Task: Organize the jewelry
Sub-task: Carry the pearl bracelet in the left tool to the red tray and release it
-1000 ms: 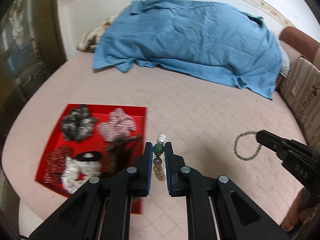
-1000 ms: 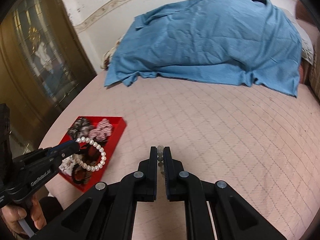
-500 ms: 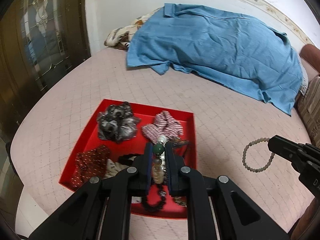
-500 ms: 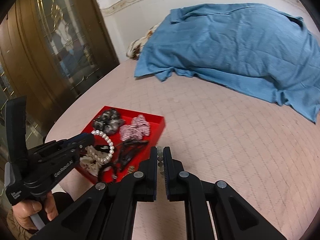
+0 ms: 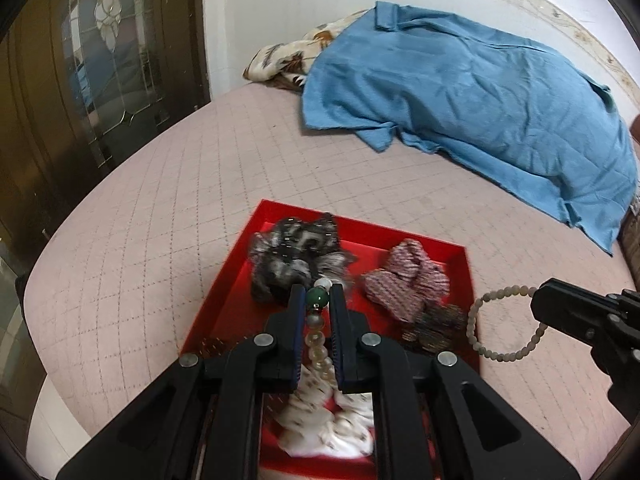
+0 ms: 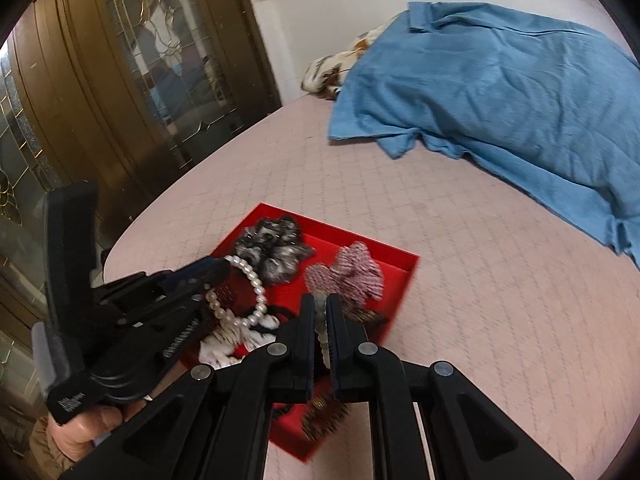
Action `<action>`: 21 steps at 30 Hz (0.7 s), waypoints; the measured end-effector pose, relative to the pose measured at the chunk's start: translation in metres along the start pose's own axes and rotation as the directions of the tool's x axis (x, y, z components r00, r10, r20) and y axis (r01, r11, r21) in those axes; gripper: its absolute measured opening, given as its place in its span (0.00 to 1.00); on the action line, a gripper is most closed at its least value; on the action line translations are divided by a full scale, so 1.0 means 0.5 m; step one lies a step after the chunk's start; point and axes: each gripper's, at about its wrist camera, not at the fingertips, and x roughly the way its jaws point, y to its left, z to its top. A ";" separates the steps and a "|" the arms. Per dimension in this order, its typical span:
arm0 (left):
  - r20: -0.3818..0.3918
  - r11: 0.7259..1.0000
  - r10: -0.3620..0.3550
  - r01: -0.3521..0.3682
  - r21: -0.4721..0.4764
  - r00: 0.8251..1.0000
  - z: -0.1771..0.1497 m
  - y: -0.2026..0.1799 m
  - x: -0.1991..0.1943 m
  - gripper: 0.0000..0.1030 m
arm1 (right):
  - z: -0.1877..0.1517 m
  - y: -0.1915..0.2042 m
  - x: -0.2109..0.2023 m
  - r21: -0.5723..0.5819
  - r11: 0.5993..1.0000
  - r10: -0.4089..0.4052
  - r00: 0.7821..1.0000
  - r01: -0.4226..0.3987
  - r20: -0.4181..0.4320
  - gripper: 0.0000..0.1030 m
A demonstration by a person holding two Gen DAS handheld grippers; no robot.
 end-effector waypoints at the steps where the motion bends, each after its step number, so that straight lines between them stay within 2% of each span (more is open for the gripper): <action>1: -0.009 1.000 0.004 -0.004 -0.007 1.000 0.001 0.008 0.013 0.11 | 0.006 0.002 0.010 0.001 1.000 0.005 1.000 -0.005 -0.003 0.07; 6: -0.061 0.999 -0.001 -0.002 -0.052 0.998 0.005 0.051 0.070 0.11 | 0.036 0.012 0.092 0.035 0.998 0.046 0.998 -0.045 -0.047 0.07; 11: -0.086 0.997 -0.016 0.009 -0.082 0.996 0.005 0.073 0.105 0.11 | 0.040 0.012 0.167 0.053 0.997 0.054 0.993 -0.048 -0.102 0.07; 21: -0.099 0.993 -0.054 0.043 -0.108 0.994 -0.004 0.077 0.124 0.14 | 0.021 -0.007 0.215 0.078 0.996 0.047 0.987 -0.035 -0.156 0.08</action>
